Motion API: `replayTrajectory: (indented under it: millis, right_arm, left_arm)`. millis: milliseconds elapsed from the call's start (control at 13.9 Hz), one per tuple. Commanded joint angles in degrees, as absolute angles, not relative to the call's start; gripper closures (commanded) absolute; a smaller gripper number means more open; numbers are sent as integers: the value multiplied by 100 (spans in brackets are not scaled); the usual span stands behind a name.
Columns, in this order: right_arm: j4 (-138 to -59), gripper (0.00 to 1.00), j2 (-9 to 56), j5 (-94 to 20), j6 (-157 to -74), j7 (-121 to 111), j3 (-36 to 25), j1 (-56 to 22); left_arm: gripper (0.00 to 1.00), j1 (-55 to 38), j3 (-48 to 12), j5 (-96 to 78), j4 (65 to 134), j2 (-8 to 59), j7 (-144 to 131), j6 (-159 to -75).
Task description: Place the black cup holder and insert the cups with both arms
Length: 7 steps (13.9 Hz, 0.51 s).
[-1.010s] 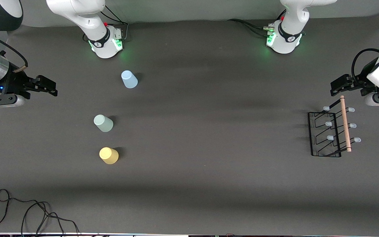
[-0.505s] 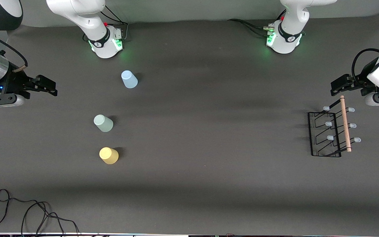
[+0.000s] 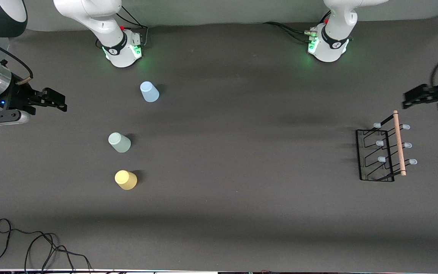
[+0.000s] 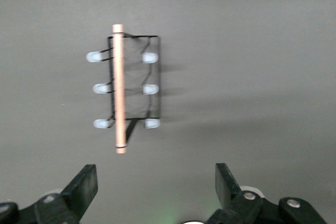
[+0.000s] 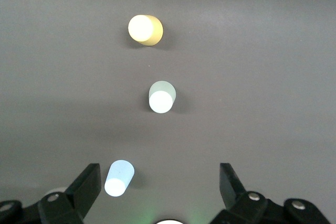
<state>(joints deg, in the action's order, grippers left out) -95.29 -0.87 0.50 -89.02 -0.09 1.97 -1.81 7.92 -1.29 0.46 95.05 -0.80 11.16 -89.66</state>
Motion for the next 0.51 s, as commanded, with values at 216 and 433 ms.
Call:
replayTrajectory:
  millis: [216, 433]
  right_arm:
    - [-9842, 0, 281, 88, -9368, -70, 185, -378]
    - [-10956, 0, 19, 79, -10507, -44, 185, -395]
  left_arm:
    - [0, 1344, -149, 88, 10369, -404, 2100, -9552]
    - [0, 1345, -149, 88, 11115, -413, 2303, -10324]
